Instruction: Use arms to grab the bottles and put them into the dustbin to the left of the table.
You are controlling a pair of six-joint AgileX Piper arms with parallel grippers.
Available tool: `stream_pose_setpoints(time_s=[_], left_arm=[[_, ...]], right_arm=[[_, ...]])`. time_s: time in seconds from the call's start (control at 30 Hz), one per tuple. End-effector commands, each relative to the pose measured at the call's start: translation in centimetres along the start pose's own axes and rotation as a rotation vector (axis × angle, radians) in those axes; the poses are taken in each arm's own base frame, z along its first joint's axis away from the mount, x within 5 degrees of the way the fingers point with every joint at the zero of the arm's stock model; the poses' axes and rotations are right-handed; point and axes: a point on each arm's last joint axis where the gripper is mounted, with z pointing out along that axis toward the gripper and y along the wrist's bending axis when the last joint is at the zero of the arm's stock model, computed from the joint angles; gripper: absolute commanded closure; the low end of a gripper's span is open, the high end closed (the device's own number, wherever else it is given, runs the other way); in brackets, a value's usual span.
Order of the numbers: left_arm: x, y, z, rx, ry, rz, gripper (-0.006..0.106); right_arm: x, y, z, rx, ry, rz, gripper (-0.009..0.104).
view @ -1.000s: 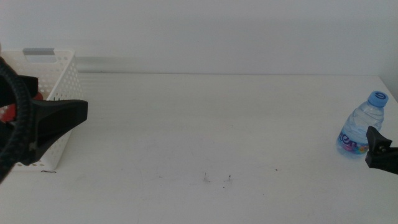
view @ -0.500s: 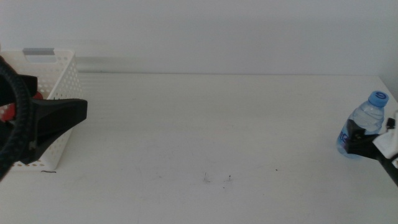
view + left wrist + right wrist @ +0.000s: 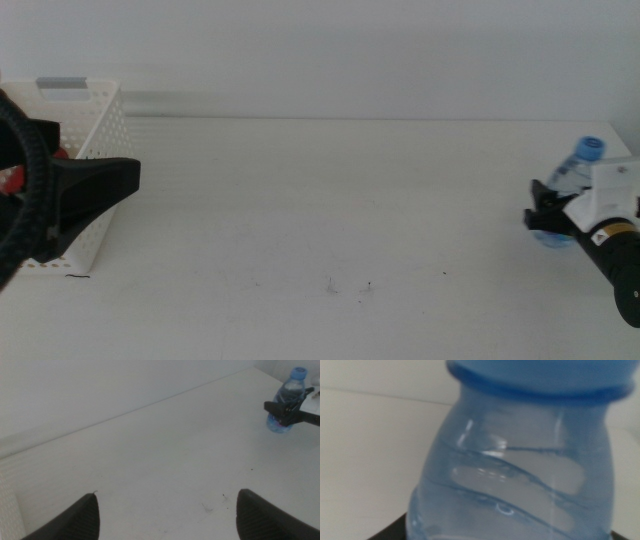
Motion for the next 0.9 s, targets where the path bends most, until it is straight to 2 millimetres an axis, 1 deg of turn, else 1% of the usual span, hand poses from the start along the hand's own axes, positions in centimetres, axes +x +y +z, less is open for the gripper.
stream_pose_setpoints(time_s=[0.0,0.1,0.17,0.23,0.33,0.4,0.5,0.63,0.77,0.83,0.87], left_arm=[[-0.1,-0.1,-0.1,-0.002,-0.011,-0.008,0.007],[-0.1,-0.1,-0.1,-0.002,-0.011,-0.008,0.007],[-0.1,0.0,-0.1,-0.004,-0.013,-0.008,0.007],[-0.1,0.0,-0.1,-0.004,-0.013,-0.008,0.007],[-0.1,0.0,-0.1,-0.006,-0.015,-0.008,0.007],[-0.1,0.0,-0.1,-0.009,-0.018,-0.008,0.007],[-0.2,0.1,-0.1,-0.019,-0.027,-0.009,0.007],[-0.2,0.1,-0.1,-0.02,-0.029,-0.009,0.007],[-0.2,0.1,-0.1,-0.02,-0.029,-0.009,0.007],[-0.2,0.1,-0.1,-0.02,-0.029,-0.009,0.007],[-0.2,0.1,-0.1,-0.02,-0.029,-0.009,0.007]], right_arm=[[-3.0,1.8,-0.3,-0.122,-0.13,-0.07,0.094],[-6.5,4.3,-0.3,-0.19,-0.213,-0.087,0.098],[-8.6,6.4,0.3,-0.245,-0.233,-0.099,0.098],[-10.4,9.0,1.3,-0.308,-0.244,-0.09,0.098],[-12.5,12.8,3.1,-0.402,-0.295,-0.061,0.098],[-13.2,15.2,4.1,-0.47,-0.323,-0.038,0.098],[-13.4,18.8,5.2,-0.568,-0.318,-0.067,0.098],[-12.5,22.7,6.1,-0.654,-0.316,-0.109,0.098],[-10.4,25.6,6.9,-0.718,-0.285,-0.105,0.098],[-9.3,26.7,7.0,-0.744,-0.265,-0.1,0.098],[-8.9,26.9,7.1,-0.75,-0.258,-0.104,0.097]])
